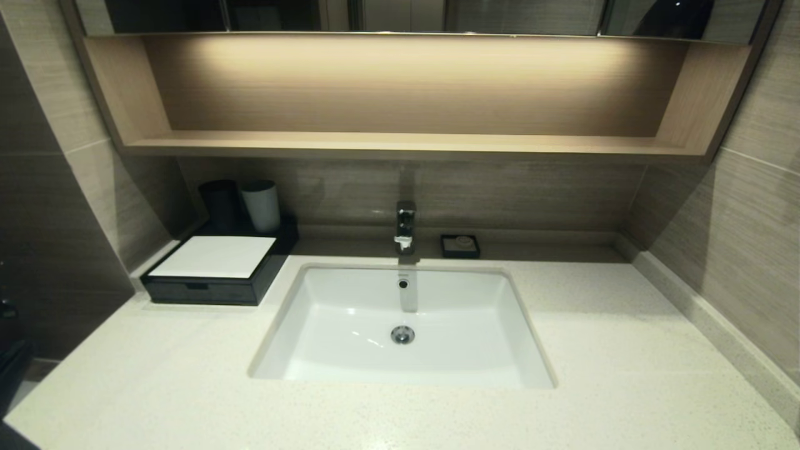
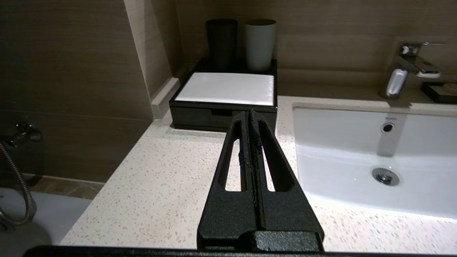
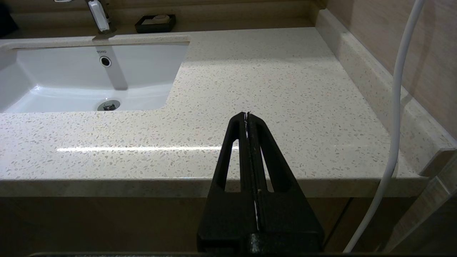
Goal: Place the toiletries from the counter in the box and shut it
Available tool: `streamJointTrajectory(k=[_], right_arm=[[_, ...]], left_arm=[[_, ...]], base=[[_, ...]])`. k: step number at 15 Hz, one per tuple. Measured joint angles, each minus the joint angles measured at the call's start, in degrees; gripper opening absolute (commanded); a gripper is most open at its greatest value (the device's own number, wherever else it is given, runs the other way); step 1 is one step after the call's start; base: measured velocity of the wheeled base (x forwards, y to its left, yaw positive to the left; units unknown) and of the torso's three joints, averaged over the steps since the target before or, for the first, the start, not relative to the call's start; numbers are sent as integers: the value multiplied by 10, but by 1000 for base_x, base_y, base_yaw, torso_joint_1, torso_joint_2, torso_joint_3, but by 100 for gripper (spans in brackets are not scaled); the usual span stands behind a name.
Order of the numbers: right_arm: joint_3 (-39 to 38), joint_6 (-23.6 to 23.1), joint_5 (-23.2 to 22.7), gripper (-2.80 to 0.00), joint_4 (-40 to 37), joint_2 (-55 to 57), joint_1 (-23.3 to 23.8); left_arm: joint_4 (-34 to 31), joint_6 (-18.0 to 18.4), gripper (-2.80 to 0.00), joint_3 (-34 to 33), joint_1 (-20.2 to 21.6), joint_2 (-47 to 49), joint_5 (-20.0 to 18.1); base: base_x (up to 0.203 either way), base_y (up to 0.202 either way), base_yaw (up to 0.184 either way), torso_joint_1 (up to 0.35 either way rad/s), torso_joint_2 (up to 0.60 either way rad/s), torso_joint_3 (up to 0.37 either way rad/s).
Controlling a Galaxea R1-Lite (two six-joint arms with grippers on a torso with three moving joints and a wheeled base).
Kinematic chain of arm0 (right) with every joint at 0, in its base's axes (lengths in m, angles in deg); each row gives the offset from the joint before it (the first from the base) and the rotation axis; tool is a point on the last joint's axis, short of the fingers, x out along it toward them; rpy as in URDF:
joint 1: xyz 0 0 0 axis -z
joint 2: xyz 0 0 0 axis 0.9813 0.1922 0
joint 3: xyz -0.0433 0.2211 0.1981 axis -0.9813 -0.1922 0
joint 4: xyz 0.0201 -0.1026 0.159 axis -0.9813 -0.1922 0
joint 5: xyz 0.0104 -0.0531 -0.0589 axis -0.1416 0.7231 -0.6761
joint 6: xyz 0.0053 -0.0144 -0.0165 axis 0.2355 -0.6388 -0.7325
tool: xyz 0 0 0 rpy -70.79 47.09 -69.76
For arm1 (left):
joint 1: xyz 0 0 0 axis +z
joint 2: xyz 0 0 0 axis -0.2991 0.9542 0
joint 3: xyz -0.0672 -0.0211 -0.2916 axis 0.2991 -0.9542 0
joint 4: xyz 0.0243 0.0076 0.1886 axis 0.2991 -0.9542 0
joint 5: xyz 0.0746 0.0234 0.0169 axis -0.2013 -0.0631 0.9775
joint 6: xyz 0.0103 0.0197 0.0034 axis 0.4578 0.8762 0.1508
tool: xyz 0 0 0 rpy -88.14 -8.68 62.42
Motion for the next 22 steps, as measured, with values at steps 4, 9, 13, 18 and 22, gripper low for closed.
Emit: streamJointTrajectory(k=[4, 9, 13, 18, 22], right_arm=[[0, 0, 0, -280, 0, 0, 0], [0, 0, 0, -280, 0, 0, 0], [0, 0, 0, -280, 0, 0, 0], [0, 0, 0, -280, 0, 0, 0], [0, 0, 0, -280, 0, 0, 0]], left_arm=[[-163, -4, -280, 0, 12, -140, -30], [-264, -6, -280, 0, 23, -243, -43], [-309, -6, -280, 0, 29, -286, -58], [-353, -6, -280, 0, 28, -323, -76], [-367, -7, -280, 0, 27, -349, -74]], base=[[0, 0, 0, 0, 0, 0], [0, 0, 0, 0, 0, 0], [0, 0, 0, 0, 0, 0], [0, 0, 0, 0, 0, 0], [0, 0, 0, 0, 0, 0]])
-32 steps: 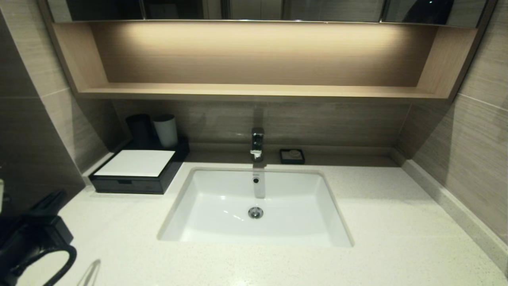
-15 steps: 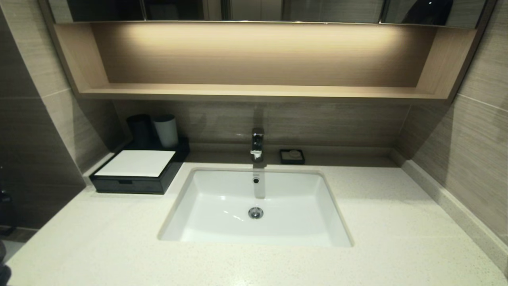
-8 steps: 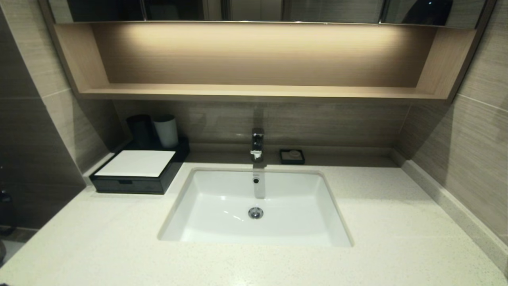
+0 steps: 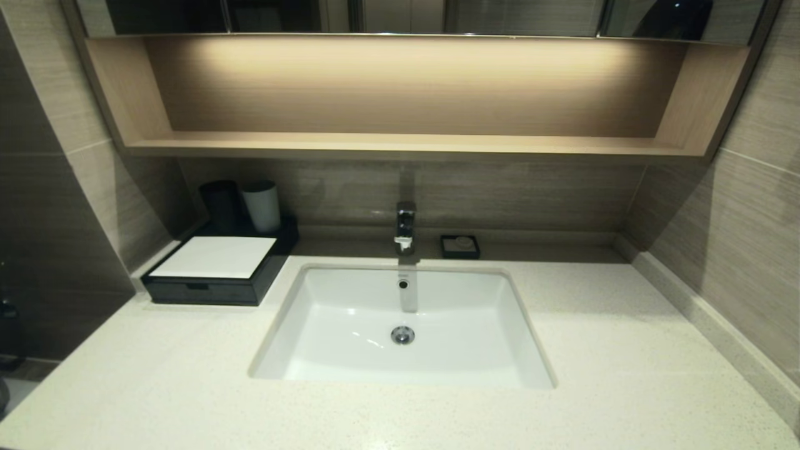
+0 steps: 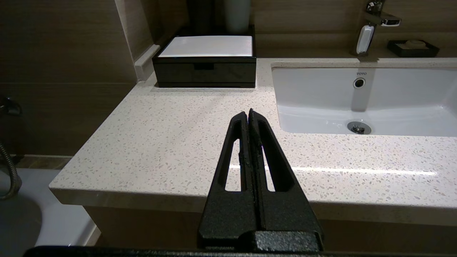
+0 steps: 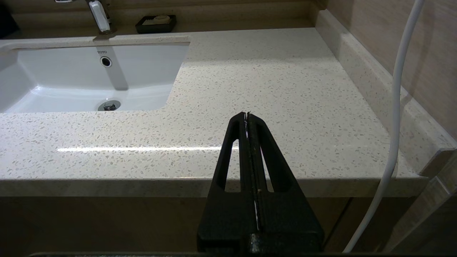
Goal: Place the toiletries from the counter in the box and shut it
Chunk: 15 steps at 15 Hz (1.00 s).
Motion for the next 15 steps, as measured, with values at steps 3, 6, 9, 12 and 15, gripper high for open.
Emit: streamJointTrajectory(k=[3, 6, 9, 12, 15], right_arm=[[0, 0, 0, -280, 0, 0, 0], [0, 0, 0, -280, 0, 0, 0], [0, 0, 0, -280, 0, 0, 0], [0, 0, 0, -280, 0, 0, 0], [0, 0, 0, -280, 0, 0, 0]], left_arm=[[-26, 2, -280, 0, -1, -28, 1], [-45, 2, -280, 0, -1, -49, 3], [-49, 1, -280, 0, -1, -56, 3], [-59, 0, -280, 0, -1, -57, 0], [-84, -7, -280, 0, -1, -57, -1]], base=[[0, 0, 0, 0, 0, 0], [0, 0, 0, 0, 0, 0], [0, 0, 0, 0, 0, 0], [0, 0, 0, 0, 0, 0], [0, 0, 0, 0, 0, 0]])
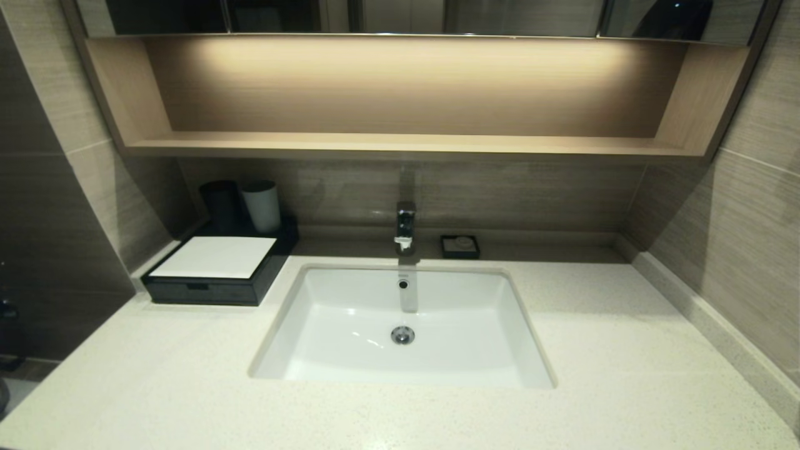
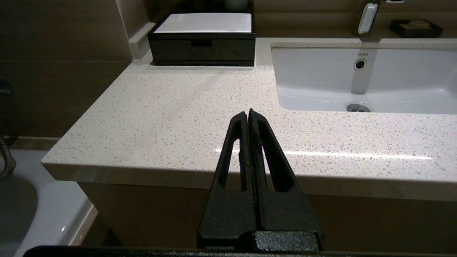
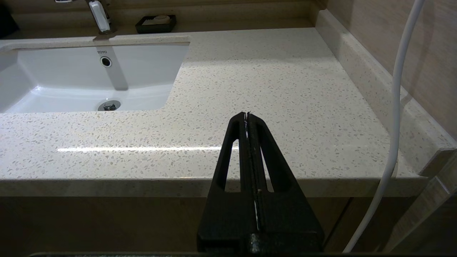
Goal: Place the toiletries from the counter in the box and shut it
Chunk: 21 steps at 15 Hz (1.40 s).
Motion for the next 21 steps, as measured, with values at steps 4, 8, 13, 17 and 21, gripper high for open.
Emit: streamJointTrajectory(k=[4, 8, 13, 17, 21], right_arm=[[0, 0, 0, -280, 0, 0, 0], [0, 0, 0, -280, 0, 0, 0], [0, 0, 0, -280, 0, 0, 0], [0, 0, 0, -280, 0, 0, 0], [0, 0, 0, -280, 0, 0, 0]], left_arm=[[-1, 0, -280, 0, 0, 0, -1], [-2, 3, -280, 0, 0, -1, -4], [-3, 4, -280, 0, 1, -1, -3], [-2, -1, -280, 0, 1, -1, -2], [0, -3, -280, 0, 0, -1, -2]], base=[[0, 0, 0, 0, 0, 0], [0, 0, 0, 0, 0, 0], [0, 0, 0, 0, 0, 0], [0, 0, 0, 0, 0, 0], [0, 0, 0, 0, 0, 0]])
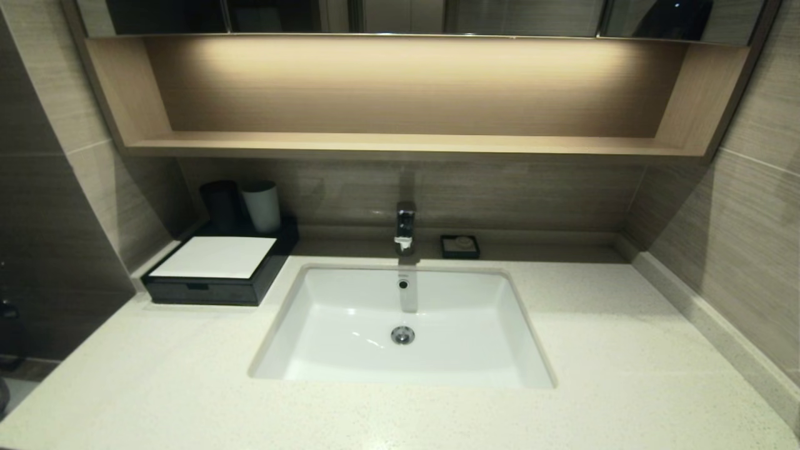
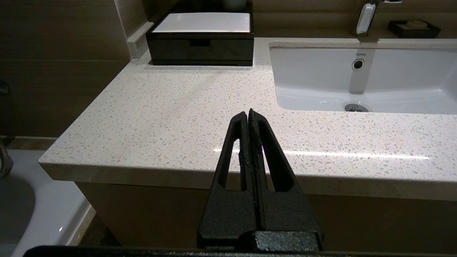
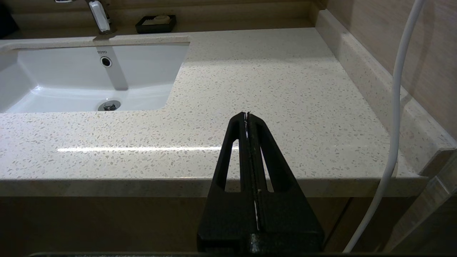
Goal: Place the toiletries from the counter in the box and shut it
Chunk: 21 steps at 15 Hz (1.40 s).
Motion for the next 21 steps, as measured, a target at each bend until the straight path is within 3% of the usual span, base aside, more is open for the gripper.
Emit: streamJointTrajectory(k=[21], right_arm=[[0, 0, 0, -280, 0, 0, 0]], left_arm=[[0, -14, -280, 0, 0, 0, 2]], base=[[0, 0, 0, 0, 0, 0]])
